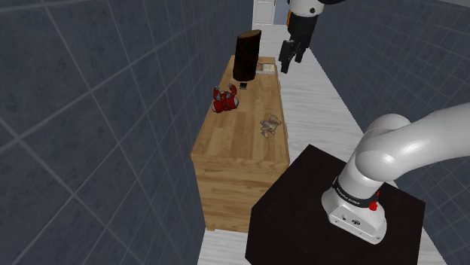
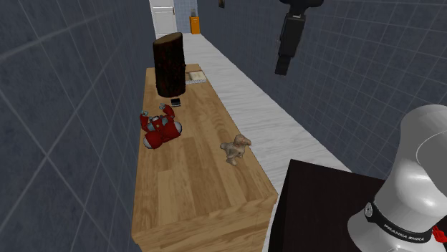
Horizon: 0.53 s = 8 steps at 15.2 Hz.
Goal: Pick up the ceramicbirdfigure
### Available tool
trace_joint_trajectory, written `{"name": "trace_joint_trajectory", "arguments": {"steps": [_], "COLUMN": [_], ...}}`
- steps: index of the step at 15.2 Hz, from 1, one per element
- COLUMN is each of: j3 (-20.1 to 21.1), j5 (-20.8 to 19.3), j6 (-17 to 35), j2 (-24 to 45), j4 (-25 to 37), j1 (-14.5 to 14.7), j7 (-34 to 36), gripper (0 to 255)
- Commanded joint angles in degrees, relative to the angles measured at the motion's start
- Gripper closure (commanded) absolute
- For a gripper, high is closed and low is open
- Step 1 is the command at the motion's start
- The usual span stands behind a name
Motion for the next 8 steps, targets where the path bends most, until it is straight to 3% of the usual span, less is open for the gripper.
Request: {"name": "trace_joint_trajectory", "arguments": {"steps": [1,8], "j3": [0.00,-4.11], "j5": [0.00,-2.81], "j6": [0.00,13.35], "j2": [0.00,3.59], "j4": [0.00,-9.37], "j1": [0.00,-1.53], "j7": [0.00,-2.65], "gripper": [0,0]}}
